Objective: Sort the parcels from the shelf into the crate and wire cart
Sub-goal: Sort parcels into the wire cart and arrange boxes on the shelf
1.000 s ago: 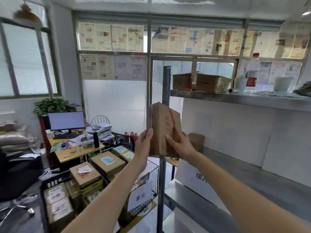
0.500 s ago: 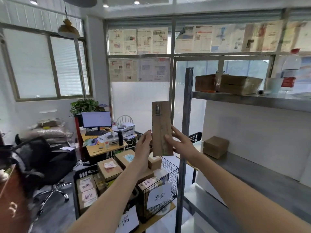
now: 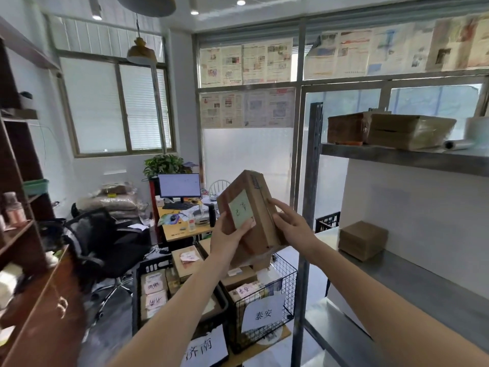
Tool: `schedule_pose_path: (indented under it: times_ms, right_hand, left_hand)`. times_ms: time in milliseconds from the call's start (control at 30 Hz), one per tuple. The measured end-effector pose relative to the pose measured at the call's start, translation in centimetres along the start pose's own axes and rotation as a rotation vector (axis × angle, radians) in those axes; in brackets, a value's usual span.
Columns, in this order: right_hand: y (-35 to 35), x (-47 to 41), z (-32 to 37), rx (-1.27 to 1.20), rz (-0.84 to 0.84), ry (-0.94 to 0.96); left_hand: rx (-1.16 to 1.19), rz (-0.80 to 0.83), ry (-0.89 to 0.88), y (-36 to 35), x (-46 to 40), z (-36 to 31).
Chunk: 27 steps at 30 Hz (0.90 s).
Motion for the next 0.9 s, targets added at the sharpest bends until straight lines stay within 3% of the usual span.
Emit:
schedule_pose_path:
  times_ms: [133, 367, 600, 900]
  right_hand:
    - [-0.1, -0.9, -1.1, 0.095, 0.015, 0.048]
    - [-1.2, -2.7, -4.0, 0.108, 0.112, -0.072]
    - [-2.3, -6.9, -7.0, 0.02, 0.071, -0.188]
    - [-4.4, -15.0, -13.7, 0.061, 0.051, -0.313]
  left_hand:
    - [-0.084, -0.097, -0.054, 1.3, -0.9, 1.6]
    - [-0.195, -0.191, -0.103, 2.2, -2.9, 3.3]
    - [-0.204, -0.122, -0.073, 2.2, -7.4, 5.3]
    - [-0.169, 0.009, 0.086, 1.0, -16.6, 11.5]
Point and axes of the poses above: each hand's wrist, its own x-axis away from the middle knuckle, its own y-axis out of the back of the hand, z = x × y, the point moved 1 cm from there along -x, towards the middle knuckle, and after that the axes turned 14 degrees about -z, right-handed, at the moved point
